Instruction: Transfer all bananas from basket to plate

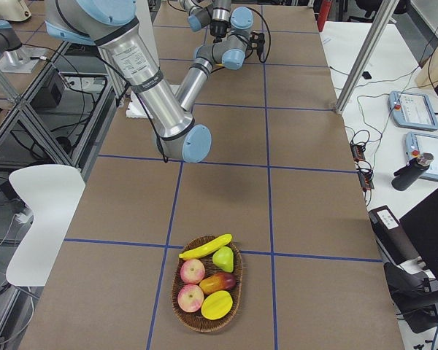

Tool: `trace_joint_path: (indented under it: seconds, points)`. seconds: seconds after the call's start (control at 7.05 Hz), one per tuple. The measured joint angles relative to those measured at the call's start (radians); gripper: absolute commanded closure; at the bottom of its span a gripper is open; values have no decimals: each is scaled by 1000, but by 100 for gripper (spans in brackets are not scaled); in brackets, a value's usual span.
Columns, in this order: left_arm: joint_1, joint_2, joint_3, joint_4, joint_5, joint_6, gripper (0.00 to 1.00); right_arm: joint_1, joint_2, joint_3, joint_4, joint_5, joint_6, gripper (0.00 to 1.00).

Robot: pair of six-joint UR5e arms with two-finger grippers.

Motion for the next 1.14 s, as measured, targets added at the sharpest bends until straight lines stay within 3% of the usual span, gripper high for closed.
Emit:
trace_joint_path:
  seconds: [0.71,1.14]
  points:
    - [0,6,3,8,-17,-27,100,17,-4,-4,110,-1,142,0]
    - [-22,45,-5,20,-18,-27,100,134,-37,-9,106,5,191,0]
